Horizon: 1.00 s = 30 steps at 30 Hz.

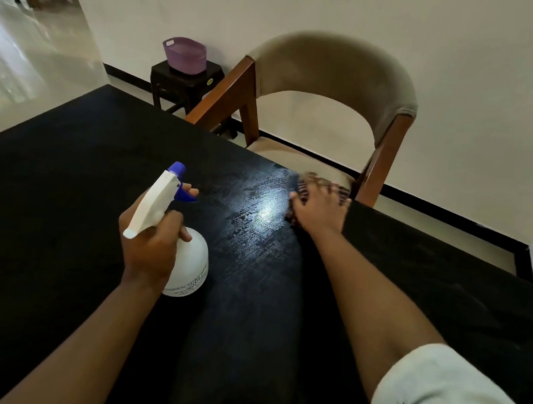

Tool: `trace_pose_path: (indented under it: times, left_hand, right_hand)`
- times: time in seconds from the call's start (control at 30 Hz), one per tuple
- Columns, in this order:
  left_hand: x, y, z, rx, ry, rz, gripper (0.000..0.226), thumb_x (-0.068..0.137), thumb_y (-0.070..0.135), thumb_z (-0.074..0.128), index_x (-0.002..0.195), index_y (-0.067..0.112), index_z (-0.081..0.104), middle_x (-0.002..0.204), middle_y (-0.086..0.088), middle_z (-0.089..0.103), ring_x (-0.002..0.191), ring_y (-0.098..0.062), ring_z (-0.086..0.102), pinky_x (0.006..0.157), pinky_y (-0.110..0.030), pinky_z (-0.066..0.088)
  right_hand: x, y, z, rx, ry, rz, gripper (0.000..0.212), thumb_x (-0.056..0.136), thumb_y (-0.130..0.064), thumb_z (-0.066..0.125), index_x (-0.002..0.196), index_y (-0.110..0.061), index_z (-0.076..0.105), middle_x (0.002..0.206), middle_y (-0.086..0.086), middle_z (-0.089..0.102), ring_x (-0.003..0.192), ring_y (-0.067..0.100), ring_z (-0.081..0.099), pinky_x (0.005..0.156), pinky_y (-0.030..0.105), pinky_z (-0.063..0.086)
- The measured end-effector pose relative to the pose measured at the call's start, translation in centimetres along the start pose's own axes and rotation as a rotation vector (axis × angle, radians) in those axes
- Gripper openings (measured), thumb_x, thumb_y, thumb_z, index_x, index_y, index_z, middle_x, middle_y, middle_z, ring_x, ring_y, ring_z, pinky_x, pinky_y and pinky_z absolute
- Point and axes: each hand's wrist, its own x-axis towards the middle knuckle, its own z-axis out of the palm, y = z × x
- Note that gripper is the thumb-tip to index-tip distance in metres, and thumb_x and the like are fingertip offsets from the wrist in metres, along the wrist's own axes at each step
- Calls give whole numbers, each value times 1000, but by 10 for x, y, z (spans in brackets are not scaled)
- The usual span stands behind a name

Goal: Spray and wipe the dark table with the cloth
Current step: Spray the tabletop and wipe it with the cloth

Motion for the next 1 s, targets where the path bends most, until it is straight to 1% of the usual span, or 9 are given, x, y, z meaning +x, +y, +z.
trace_pose_path:
  times: [0.1, 0.17, 0.37, 0.43, 0.63, 0.7, 0.87, 0.93, 1.0]
  left_hand:
    - [1, -2, 1, -14, 0, -5, 37, 72, 10, 50, 109, 16, 54, 72, -7, 57, 61, 2, 61, 57, -3, 46]
    - [1, -2, 1, -9, 1, 2, 35, 72, 8, 49, 106, 12, 57, 70, -7, 56, 62, 3, 61, 57, -3, 45]
    - [0, -5, 2, 8, 13, -1, 39, 71, 12, 50, 109, 8, 56, 77, -2, 57, 69, 9, 61, 58, 0, 44]
    - [1, -6, 1, 9, 17, -7, 41, 71, 14, 50, 112, 9, 55, 77, -2, 57, 70, 8, 61, 58, -1, 45]
    - [3, -6, 1, 0, 8, 15, 36, 72, 12, 49, 108, 13, 55, 67, -5, 57, 61, 3, 61, 57, -3, 45]
    - [3, -5, 1, 3, 16, 5, 34, 72, 13, 50, 105, 14, 55, 69, -12, 56, 63, 1, 61, 57, -3, 45]
    - [1, 1, 1, 2, -4, 0, 33, 71, 10, 49, 102, 20, 55, 68, -12, 55, 63, 1, 61, 58, -4, 46]
    - [0, 3, 2, 13, -2, -22, 36, 70, 12, 49, 106, 14, 55, 70, -11, 55, 65, 4, 61, 58, -2, 45]
    - [-1, 3, 2, 25, 4, -36, 37, 70, 13, 49, 105, 7, 58, 71, -7, 56, 68, 8, 61, 57, 0, 44]
  right_hand:
    - [12, 9, -4, 31, -16, 226, 60, 94, -57, 37, 146, -28, 30, 156, 4, 27, 145, 32, 12, 111, 66, 6]
    - [14, -8, -1, 10, -38, 226, 59, 95, -56, 36, 146, -27, 30, 156, 5, 25, 145, 34, 10, 110, 68, 6]
    - [13, -75, 11, -2, -151, -252, 62, 95, -59, 34, 149, -31, 22, 158, 1, 23, 145, 31, 12, 111, 64, 6]
    - [17, -68, 12, -8, -148, -291, 62, 94, -60, 34, 148, -33, 23, 157, 0, 25, 145, 29, 14, 113, 60, 10]
    - [27, -25, 5, 47, -52, 154, 61, 94, -56, 36, 147, -27, 28, 156, 4, 25, 145, 34, 12, 111, 66, 8]
    - [11, -31, 4, 24, -64, 57, 60, 95, -55, 36, 148, -28, 27, 157, 4, 24, 145, 34, 11, 111, 66, 6]
    - [-53, -18, 1, -53, -177, -489, 66, 90, -65, 22, 148, -35, 24, 157, -4, 25, 146, 23, 12, 115, 58, 11]
    - [-48, 13, -6, -70, -141, -395, 67, 88, -65, 20, 148, -35, 25, 156, -3, 27, 145, 23, 15, 115, 57, 15]
    - [-39, 48, -13, -52, -30, -139, 64, 89, -63, 26, 146, -33, 29, 153, 1, 33, 144, 25, 20, 113, 57, 18]
